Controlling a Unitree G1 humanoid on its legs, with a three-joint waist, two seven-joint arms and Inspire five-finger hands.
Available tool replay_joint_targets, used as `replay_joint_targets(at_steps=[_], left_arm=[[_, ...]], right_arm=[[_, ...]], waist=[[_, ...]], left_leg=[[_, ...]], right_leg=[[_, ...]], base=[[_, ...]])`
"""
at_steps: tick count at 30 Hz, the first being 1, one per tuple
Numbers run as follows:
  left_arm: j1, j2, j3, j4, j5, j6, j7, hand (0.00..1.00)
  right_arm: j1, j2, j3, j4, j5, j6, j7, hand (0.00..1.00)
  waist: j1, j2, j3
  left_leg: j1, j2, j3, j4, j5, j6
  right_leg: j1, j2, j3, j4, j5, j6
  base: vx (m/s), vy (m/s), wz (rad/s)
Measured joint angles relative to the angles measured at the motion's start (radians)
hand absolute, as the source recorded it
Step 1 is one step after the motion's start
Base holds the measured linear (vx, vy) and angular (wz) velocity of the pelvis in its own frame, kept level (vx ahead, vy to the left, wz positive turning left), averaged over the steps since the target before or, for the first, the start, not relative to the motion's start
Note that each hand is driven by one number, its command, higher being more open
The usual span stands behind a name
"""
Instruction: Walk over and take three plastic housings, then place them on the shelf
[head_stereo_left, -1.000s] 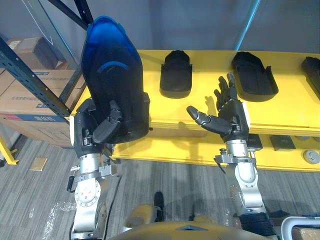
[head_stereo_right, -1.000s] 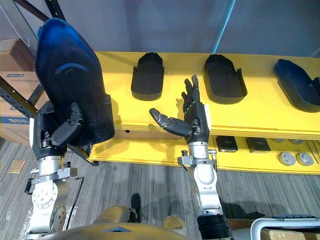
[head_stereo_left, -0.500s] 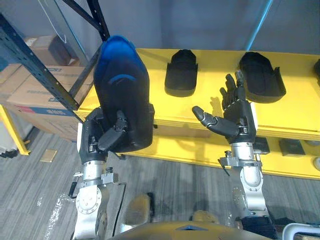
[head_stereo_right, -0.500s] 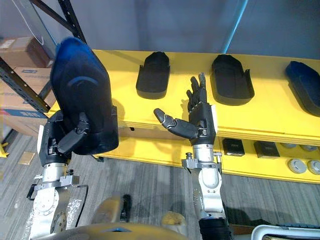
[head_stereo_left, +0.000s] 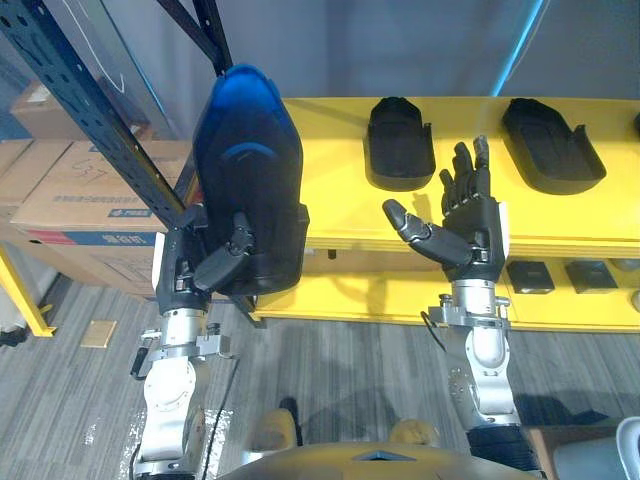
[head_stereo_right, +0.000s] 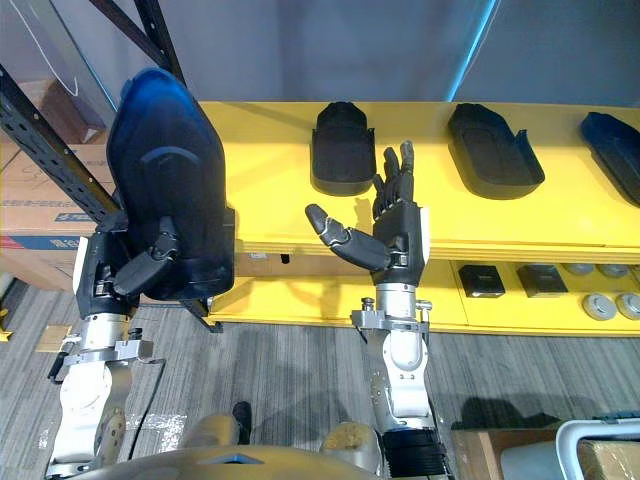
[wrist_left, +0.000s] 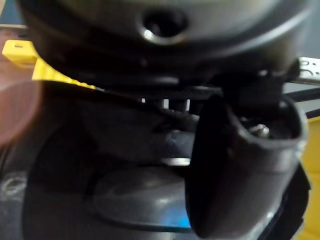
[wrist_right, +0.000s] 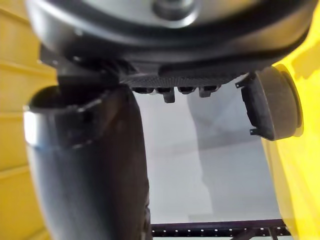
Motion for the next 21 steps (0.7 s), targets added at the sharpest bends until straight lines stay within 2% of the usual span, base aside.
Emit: replay_joint_targets(at_steps=[3, 6, 11, 13, 16, 21], left_arm=[[-0.015, 0.010, -0.016, -0.042, 0.012, 0.026, 0.014, 0.00], [-0.030, 0.011, -0.023, -0.065, 0.060, 0.073, 0.034, 0.00], [-0.123, 0.017, 0.011, -0.058, 0.051, 0.168, 0.060, 0.00], [-0.174, 0.028, 0.042, -0.004, -0.011, 0.203, 0.068, 0.00], [-0.270, 0.072, 0.086, 0.120, -0.015, 0.231, 0.119, 0.00], [-0.485, 0.199, 0.153, 0.415, -0.057, 0.257, 0.223, 0.00]], right_arm=[[0.001, -0.003, 0.011, -0.003, -0.016, 0.001, 0.000, 1.00], [0.007, -0.057, 0.004, -0.024, -0.039, 0.005, 0.011, 1.00], [0.007, -0.116, -0.053, -0.104, -0.018, 0.020, 0.051, 1.00], [0.005, -0.134, -0.053, -0.120, 0.008, 0.042, 0.077, 1.00], [0.006, -0.152, -0.041, -0.123, 0.040, 0.091, 0.123, 1.00], [0.014, -0.173, 0.001, -0.124, 0.141, 0.167, 0.225, 1.00]], waist=[[-0.005, -0.013, -0.008], [-0.020, 0.008, -0.019], [-0.026, 0.023, -0.025], [-0.043, 0.042, -0.034], [-0.049, 0.064, -0.038], [-0.092, 0.076, -0.031]], left_leg=[[0.000, 0.000, 0.003, -0.052, 0.049, -0.006], [-0.002, 0.010, -0.014, -0.106, 0.095, -0.013], [0.011, 0.019, -0.022, -0.176, 0.156, -0.034], [0.021, 0.030, -0.016, -0.209, 0.180, -0.040], [0.023, 0.048, 0.019, -0.222, 0.195, -0.044], [0.014, 0.048, 0.075, -0.222, 0.200, -0.041]], right_leg=[[0.001, 0.004, -0.038, -0.053, 0.018, 0.003], [0.004, 0.020, -0.064, -0.081, 0.017, 0.003], [-0.001, 0.028, -0.077, -0.084, -0.047, 0.047], [-0.023, 0.039, -0.063, -0.058, -0.087, 0.043], [-0.072, 0.054, -0.018, -0.028, -0.093, 0.043], [-0.143, 0.056, 0.052, 0.009, -0.089, 0.050]], base=[[-0.01, 0.004, -0.01], [-0.01, -0.065, 0.17], [-0.05, -0.078, 0.06], [-0.11, -0.072, -0.07], [-0.10, -0.029, -0.34], [-0.08, 0.005, -0.33]])
